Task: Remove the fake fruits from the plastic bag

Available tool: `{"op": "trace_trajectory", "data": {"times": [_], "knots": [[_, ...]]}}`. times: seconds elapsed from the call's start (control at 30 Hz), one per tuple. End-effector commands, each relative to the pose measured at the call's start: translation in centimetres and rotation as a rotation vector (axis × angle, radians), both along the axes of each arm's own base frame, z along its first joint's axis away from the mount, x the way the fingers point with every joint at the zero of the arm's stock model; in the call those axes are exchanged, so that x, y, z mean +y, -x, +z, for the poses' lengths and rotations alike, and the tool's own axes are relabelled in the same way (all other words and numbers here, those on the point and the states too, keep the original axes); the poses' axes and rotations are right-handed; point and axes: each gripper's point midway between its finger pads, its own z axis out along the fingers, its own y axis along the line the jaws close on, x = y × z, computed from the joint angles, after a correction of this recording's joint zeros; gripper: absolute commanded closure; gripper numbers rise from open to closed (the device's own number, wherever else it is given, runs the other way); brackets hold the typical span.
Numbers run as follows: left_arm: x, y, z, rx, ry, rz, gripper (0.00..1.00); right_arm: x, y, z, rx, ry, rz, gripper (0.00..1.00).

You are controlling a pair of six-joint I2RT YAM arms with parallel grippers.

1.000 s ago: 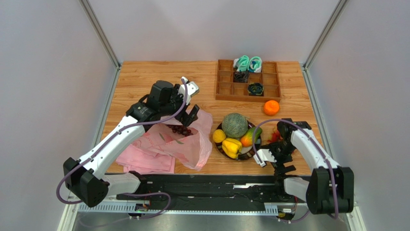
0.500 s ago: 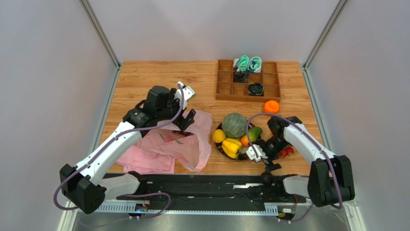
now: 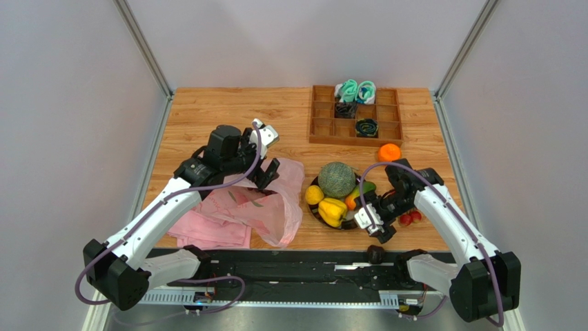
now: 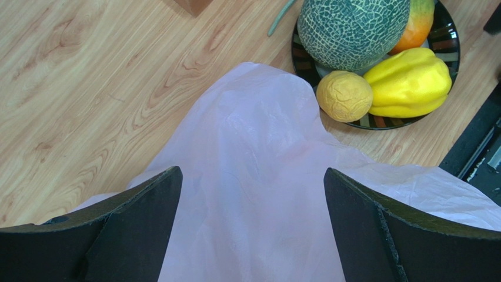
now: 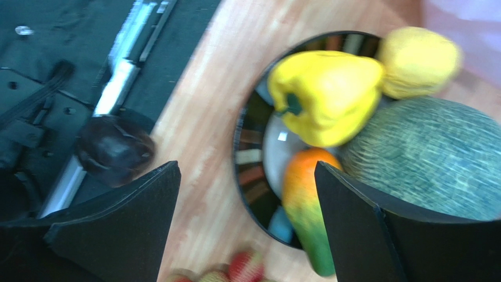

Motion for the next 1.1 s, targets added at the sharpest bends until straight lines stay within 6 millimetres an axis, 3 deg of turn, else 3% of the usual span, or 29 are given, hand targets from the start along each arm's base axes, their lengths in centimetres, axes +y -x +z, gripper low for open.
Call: {"op": "trace_trajectory", "data": {"times": [0.0,0.1,0.3,0.43,0.5,0.6,0.73,1.07], "knots": [[0.0,-0.1,2.3,-0.063,0.019,-0.028,0.01,-1.5,8.6,-1.4,0.087,0.019,0.458,0.12],[0.4,0.1,2.4,-0.082,0.0,-0.028,0.01,-3.9,9.6,-3.5,0.107,0.141,0.571,0.14],[1.4,1.3,1.8,-0.094,-0.008,-0.029,0.01,-5.1,9.0,-3.9,0.18,0.23,0.583,0.18],[1.9,1.7,1.5,-0.116,-0.017,-0.029,0.01,-8.7,9.1,-5.3,0.14,0.357,0.786,0.21],[2.1,1.7,1.4,-0.126,-0.029,-0.034,0.01,-9.5,9.9,-6.0,0.129,0.338,0.896,0.2],[2.5,1.8,1.4,-0.141,-0.035,-0.029,0.01,-8.7,10.0,-6.0,0.165,0.295,0.904,0.17],[2.6,2.2,1.5,-0.146,-0.028,-0.034,0.01,-5.8,10.1,-5.4,0.179,0.157,0.843,0.09],[2.3,1.9,1.8,-0.161,-0.021,-0.043,0.01,-2.6,12.7,-4.5,0.099,0.011,0.904,0.08]]}}
